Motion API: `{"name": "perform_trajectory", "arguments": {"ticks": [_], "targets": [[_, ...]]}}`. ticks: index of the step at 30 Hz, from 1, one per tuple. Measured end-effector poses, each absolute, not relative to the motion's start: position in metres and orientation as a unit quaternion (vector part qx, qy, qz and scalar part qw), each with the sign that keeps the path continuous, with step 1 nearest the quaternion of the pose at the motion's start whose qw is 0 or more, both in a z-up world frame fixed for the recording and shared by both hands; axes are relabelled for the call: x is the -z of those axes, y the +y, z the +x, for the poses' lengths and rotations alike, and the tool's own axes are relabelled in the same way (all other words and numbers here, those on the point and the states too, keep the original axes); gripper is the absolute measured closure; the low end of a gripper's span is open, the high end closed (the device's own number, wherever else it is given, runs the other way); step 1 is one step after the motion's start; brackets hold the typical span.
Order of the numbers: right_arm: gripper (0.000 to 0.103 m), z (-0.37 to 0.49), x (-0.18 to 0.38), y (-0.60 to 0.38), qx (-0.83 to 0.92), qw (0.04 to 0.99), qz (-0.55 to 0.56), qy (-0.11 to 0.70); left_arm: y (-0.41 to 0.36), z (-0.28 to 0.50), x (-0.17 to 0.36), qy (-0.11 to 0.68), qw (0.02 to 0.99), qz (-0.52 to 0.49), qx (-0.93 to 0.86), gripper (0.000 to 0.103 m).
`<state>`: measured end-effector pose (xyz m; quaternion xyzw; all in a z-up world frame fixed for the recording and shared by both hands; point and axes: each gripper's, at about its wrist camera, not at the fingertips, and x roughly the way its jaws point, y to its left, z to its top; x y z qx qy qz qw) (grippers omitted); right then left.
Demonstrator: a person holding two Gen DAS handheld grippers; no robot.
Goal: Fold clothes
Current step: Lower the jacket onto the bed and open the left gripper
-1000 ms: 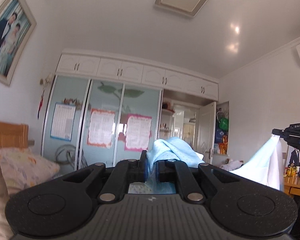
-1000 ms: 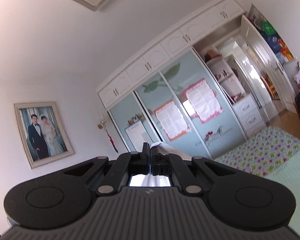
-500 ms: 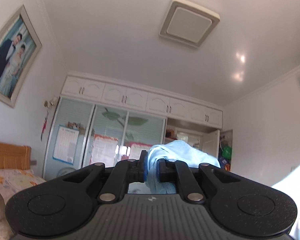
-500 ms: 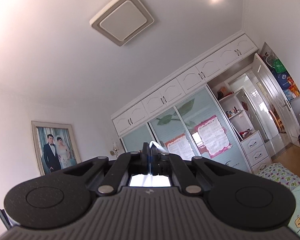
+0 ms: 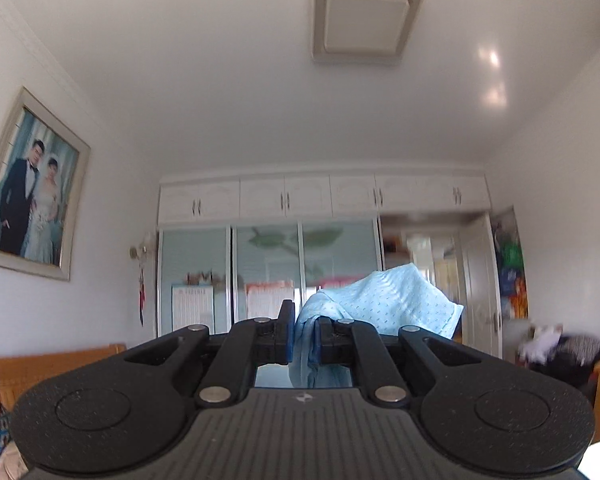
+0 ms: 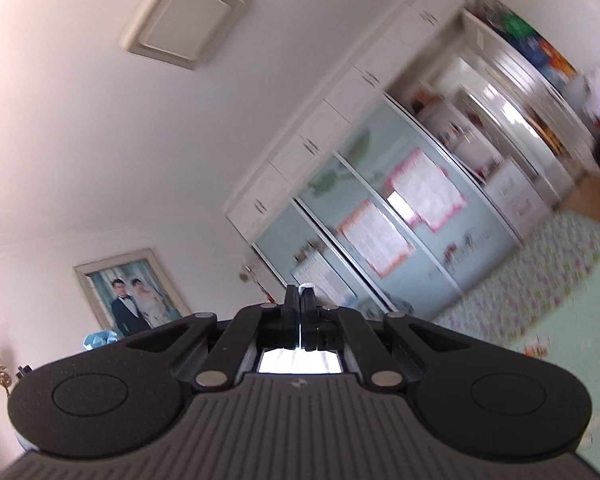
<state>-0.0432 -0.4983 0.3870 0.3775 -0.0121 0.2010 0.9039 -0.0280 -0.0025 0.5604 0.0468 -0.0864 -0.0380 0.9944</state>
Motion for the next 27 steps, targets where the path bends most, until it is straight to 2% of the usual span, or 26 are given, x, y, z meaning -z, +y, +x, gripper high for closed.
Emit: {"name": "perform_trajectory", "arguments": {"ticks": [6, 11, 15, 19, 21, 23, 27], "targets": [[0.102, 0.046, -0.284, -0.508, -0.132, 0.889, 0.430, 0.091, -0.057, 0.131, -0.442, 0.042, 0.995, 0.082, 0.043, 0.093], [0.102, 0.121, -0.204, -0.527, -0.056, 0.881, 0.443, 0.152, -0.090, 0.285, -0.335, 0.123, 0.990, 0.058, 0.044, 0.093], [0.102, 0.181, -0.156, -0.543, -0.012, 0.873, 0.450, 0.185, -0.126, 0.381, -0.284, 0.151, 0.986, 0.057, 0.043, 0.093], [0.102, 0.228, -0.113, -0.563, 0.022, 0.878, 0.443, 0.178, -0.166, 0.446, -0.234, 0.154, 0.984, 0.075, 0.043, 0.093], [0.102, 0.249, -0.090, -0.574, 0.037, 0.878, 0.443, 0.176, -0.180, 0.475, -0.205, 0.189, 0.977, 0.091, 0.033, 0.083], [0.096, 0.261, -0.066, -0.588, 0.048, 0.873, 0.447, 0.187, -0.182, 0.501, -0.169, 0.235, 0.965, 0.116, 0.016, 0.075], [0.095, 0.250, -0.028, -0.606, 0.068, 0.876, 0.428, 0.211, -0.138, 0.523, -0.123, 0.287, 0.952, 0.102, 0.003, 0.071]]}}
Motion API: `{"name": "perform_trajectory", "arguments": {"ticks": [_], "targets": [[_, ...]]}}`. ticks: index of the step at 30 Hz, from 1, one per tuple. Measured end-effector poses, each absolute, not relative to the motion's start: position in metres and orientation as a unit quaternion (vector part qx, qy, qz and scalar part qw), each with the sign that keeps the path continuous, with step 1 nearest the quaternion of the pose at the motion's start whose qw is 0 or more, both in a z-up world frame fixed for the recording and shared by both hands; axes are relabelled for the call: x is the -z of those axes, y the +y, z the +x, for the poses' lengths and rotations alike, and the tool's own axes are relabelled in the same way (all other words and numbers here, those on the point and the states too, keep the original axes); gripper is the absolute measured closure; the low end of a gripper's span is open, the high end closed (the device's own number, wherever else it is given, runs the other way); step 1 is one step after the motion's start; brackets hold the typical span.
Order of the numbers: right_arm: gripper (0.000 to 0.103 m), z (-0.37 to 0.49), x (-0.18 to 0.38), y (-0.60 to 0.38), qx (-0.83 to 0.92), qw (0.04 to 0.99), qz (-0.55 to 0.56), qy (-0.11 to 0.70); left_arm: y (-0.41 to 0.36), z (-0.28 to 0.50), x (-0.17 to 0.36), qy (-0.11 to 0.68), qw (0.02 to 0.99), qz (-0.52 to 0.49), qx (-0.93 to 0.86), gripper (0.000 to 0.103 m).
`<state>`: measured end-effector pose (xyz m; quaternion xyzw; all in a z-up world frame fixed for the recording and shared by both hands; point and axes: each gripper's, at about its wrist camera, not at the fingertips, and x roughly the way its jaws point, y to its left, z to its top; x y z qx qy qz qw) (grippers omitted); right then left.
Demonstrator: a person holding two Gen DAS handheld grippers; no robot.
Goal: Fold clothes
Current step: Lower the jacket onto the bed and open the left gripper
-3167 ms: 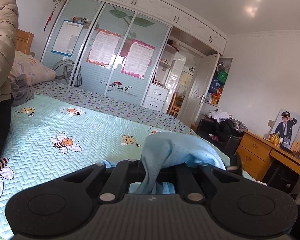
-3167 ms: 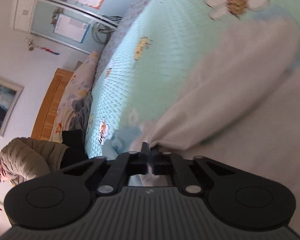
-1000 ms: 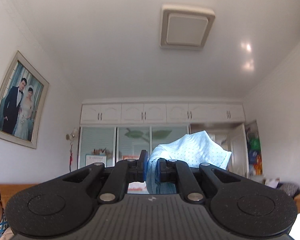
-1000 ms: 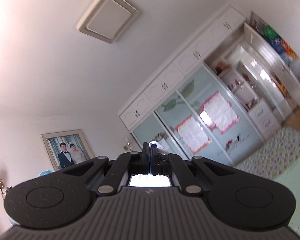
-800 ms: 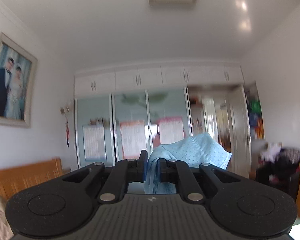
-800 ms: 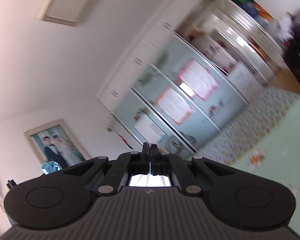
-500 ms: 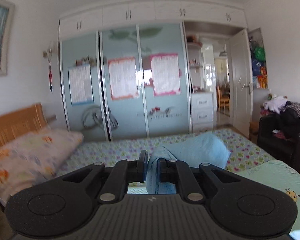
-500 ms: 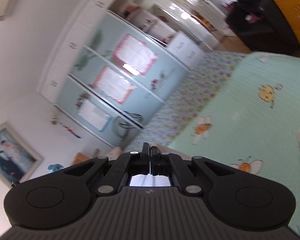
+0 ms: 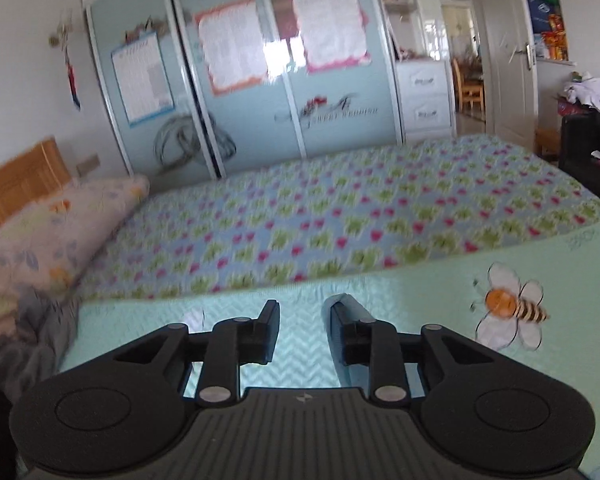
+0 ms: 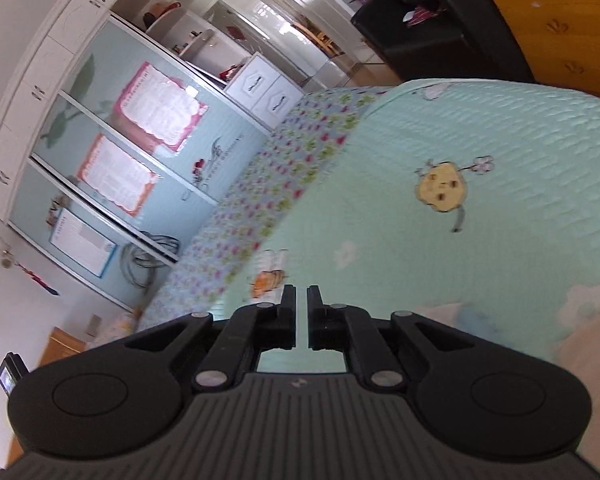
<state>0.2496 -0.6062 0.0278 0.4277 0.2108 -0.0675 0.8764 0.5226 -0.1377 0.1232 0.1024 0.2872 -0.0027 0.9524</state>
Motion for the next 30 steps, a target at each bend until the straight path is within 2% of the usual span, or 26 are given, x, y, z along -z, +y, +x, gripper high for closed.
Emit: {"name": "perform_trajectory", "arguments": {"ticks": [1, 4, 6, 9, 12, 15, 18, 22, 25, 27, 30], "targets": [[0.095, 0.240, -0.023, -0.606, 0.064, 0.879, 0.421, 0.215, -0.123, 0.520, -0.118, 0.292, 0.951, 0.097, 0.000, 0.070], [0.093, 0.201, -0.016, -0.596, 0.042, 0.884, 0.410, 0.221, -0.084, 0.493, -0.113, 0.284, 0.954, 0.095, 0.000, 0.056], [0.088, 0.169, -0.016, -0.583, 0.031, 0.891, 0.398, 0.217, -0.060, 0.472, -0.120, 0.286, 0.952, 0.106, -0.021, 0.039], [0.077, 0.124, -0.016, -0.560, 0.027, 0.898, 0.387, 0.209, -0.012, 0.432, -0.155, 0.275, 0.955, 0.083, -0.073, 0.030], [0.076, 0.082, -0.021, -0.529, -0.003, 0.903, 0.382, 0.197, 0.033, 0.371, -0.186, 0.259, 0.964, 0.024, -0.059, 0.024], [0.073, 0.050, -0.022, -0.495, -0.045, 0.898, 0.389, 0.200, 0.054, 0.295, -0.187, 0.255, 0.966, 0.024, -0.038, 0.014], [0.064, 0.028, -0.019, -0.460, -0.078, 0.893, 0.390, 0.211, 0.070, 0.211, -0.164, 0.248, 0.969, 0.004, -0.010, 0.004], [0.054, 0.004, -0.011, -0.421, -0.084, 0.893, 0.375, 0.233, 0.090, 0.109, -0.109, 0.263, 0.963, -0.059, 0.026, 0.003], [0.054, -0.008, 0.002, -0.399, -0.102, 0.879, 0.384, 0.263, 0.095, 0.055, -0.058, 0.293, 0.947, -0.119, 0.060, 0.003], [0.054, -0.015, 0.009, -0.383, -0.106, 0.877, 0.377, 0.279, 0.086, 0.035, -0.033, 0.301, 0.944, -0.111, 0.072, 0.003], [0.054, -0.021, 0.018, -0.365, -0.111, 0.870, 0.376, 0.297, 0.057, 0.024, -0.010, 0.295, 0.953, -0.029, 0.067, 0.003]]}}
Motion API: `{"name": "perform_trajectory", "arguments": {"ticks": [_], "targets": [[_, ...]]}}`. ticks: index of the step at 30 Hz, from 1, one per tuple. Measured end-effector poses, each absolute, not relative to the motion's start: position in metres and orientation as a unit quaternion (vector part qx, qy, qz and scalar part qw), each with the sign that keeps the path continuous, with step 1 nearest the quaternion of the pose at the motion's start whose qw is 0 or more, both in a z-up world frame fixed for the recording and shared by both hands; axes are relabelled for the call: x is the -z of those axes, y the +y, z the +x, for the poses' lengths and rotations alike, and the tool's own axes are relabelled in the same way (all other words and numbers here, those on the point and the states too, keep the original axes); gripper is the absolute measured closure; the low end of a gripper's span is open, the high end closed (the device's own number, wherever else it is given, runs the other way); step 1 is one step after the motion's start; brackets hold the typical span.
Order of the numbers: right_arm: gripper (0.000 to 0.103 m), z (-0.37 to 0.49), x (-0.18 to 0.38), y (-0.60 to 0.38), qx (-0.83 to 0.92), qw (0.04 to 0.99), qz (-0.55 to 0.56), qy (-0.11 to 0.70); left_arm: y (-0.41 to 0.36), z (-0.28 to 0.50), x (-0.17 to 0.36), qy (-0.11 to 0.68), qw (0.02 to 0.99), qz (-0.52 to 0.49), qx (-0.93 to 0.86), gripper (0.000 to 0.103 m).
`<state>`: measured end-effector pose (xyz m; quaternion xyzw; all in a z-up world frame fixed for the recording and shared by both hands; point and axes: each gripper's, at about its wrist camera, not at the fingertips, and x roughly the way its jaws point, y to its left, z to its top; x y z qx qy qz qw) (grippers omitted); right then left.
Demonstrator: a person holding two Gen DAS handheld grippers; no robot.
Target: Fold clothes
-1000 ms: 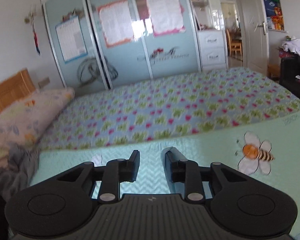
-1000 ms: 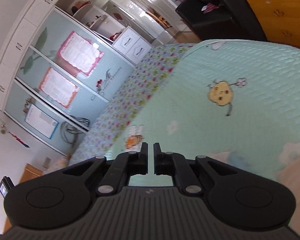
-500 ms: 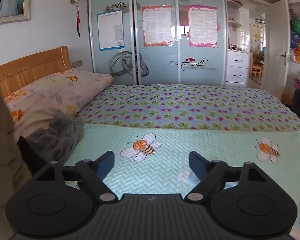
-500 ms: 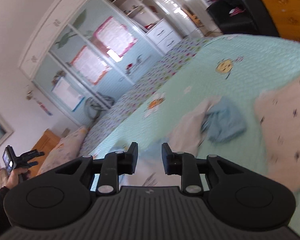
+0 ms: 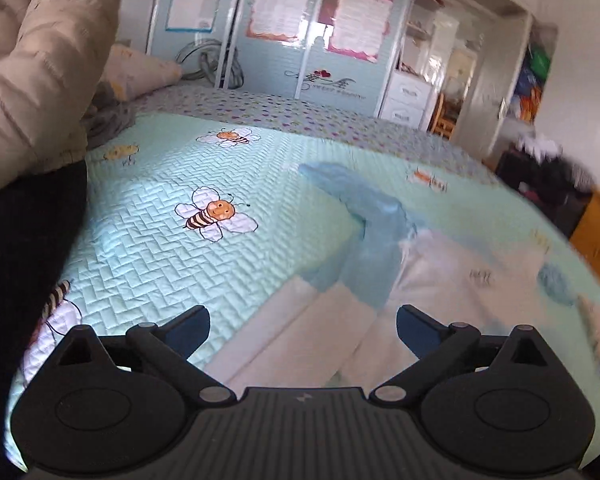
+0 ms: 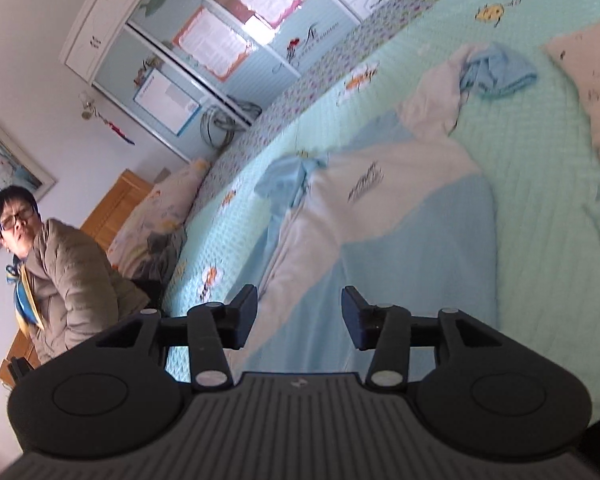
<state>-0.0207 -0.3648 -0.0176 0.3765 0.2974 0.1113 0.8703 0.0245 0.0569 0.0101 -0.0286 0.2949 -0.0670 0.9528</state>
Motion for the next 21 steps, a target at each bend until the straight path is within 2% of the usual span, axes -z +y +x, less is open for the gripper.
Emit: {"name": "perform_trajectory", "arguments": {"ticks": [3, 5, 8, 14, 16, 19, 21], "targets": [[0.054, -0.029, 0.021, -0.352, -0.117, 0.869, 0.374, 0.302, 0.011, 0.022, 0.004, 0.263, 0.949, 0.162, 0.053, 0.003], [0.054, -0.039, 0.022, -0.343, -0.118, 0.876, 0.357, 0.302, -0.014, 0.027, 0.015, 0.246, 0.935, 0.251, 0.044, 0.002], [0.054, -0.049, 0.026, -0.339, -0.113, 0.883, 0.336, 0.307, -0.036, 0.047, 0.028, 0.247, 0.919, 0.305, 0.043, 0.002], [0.054, -0.055, 0.046, -0.349, -0.104, 0.874, 0.347, 0.323, -0.073, 0.087, 0.045, 0.273, 0.903, 0.323, 0.074, 0.001], [0.054, -0.055, 0.054, -0.354, -0.101, 0.871, 0.354, 0.325, -0.078, 0.101, 0.051, 0.299, 0.897, 0.313, 0.090, 0.004], [0.054, -0.051, 0.065, -0.363, -0.097, 0.864, 0.369, 0.328, -0.075, 0.121, 0.063, 0.352, 0.887, 0.280, 0.105, 0.031], [0.054, -0.047, 0.072, -0.368, -0.096, 0.860, 0.377, 0.331, -0.069, 0.134, 0.068, 0.381, 0.883, 0.250, 0.109, 0.060]]}}
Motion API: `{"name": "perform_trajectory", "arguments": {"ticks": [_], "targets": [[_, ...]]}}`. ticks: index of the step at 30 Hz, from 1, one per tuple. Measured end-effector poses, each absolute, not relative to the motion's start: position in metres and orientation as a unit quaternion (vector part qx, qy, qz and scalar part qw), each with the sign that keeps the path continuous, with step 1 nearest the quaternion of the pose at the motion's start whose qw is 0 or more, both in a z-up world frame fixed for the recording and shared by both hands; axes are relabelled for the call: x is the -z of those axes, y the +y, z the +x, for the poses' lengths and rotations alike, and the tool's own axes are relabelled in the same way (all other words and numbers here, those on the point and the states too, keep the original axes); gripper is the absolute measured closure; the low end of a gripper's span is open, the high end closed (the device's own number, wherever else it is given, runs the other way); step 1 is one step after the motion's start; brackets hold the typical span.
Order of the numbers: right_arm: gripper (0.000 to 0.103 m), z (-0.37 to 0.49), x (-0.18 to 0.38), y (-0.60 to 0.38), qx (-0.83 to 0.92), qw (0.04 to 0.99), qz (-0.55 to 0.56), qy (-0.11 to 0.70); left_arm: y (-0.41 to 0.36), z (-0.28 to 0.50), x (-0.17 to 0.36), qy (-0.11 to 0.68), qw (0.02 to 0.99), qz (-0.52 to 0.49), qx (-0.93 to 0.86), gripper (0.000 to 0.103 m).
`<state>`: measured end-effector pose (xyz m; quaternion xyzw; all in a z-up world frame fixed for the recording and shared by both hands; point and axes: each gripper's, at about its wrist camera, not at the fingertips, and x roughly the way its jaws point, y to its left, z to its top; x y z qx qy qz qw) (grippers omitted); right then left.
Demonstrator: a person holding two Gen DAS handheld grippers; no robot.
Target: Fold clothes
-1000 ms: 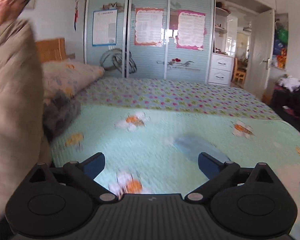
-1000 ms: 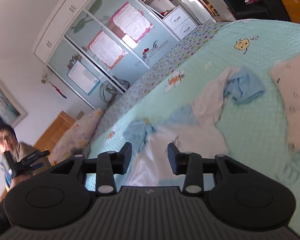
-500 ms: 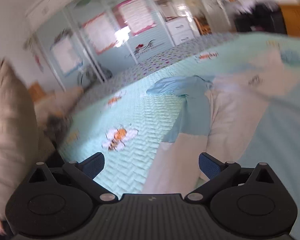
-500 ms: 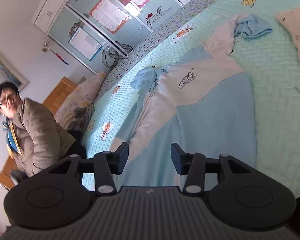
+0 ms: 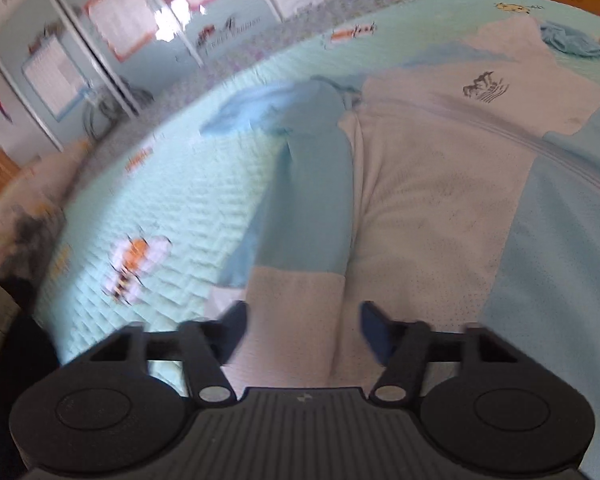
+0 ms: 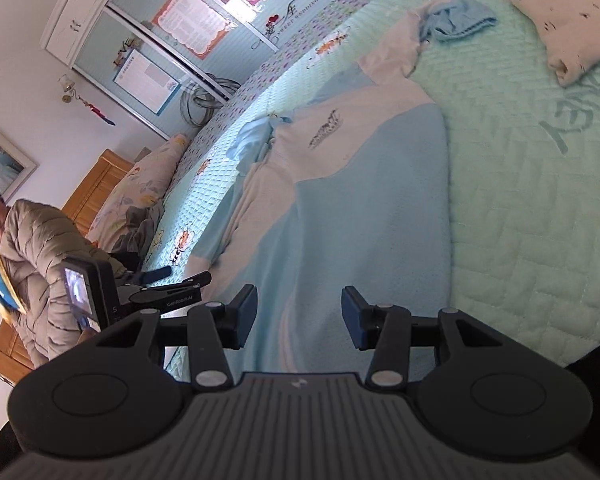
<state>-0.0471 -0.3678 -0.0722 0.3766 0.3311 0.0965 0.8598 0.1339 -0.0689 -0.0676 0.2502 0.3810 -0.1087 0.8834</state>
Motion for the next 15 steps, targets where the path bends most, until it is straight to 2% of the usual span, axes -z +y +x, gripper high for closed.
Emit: {"name": "perform_trajectory", "arguments": {"ticks": [2, 5, 7, 9, 15], "targets": [[0.054, -0.044, 0.078, -0.372, -0.097, 0.856, 0.382, 0.334, -0.059, 0.143, 0.071, 0.401, 0.883, 0.217, 0.108, 0.070], [0.054, -0.043, 0.081, -0.376, -0.096, 0.857, 0.382, 0.332, -0.053, 0.143, 0.073, 0.409, 0.882, 0.203, 0.117, 0.074], [0.054, -0.042, 0.082, -0.378, -0.096, 0.858, 0.382, 0.331, -0.050, 0.146, 0.073, 0.413, 0.883, 0.190, 0.120, 0.081], [0.054, -0.041, 0.082, -0.379, -0.097, 0.859, 0.381, 0.329, -0.046, 0.151, 0.071, 0.414, 0.884, 0.181, 0.117, 0.094], [0.054, -0.040, 0.080, -0.378, -0.097, 0.861, 0.378, 0.326, -0.034, 0.158, 0.063, 0.408, 0.895, 0.151, 0.098, 0.097]]}}
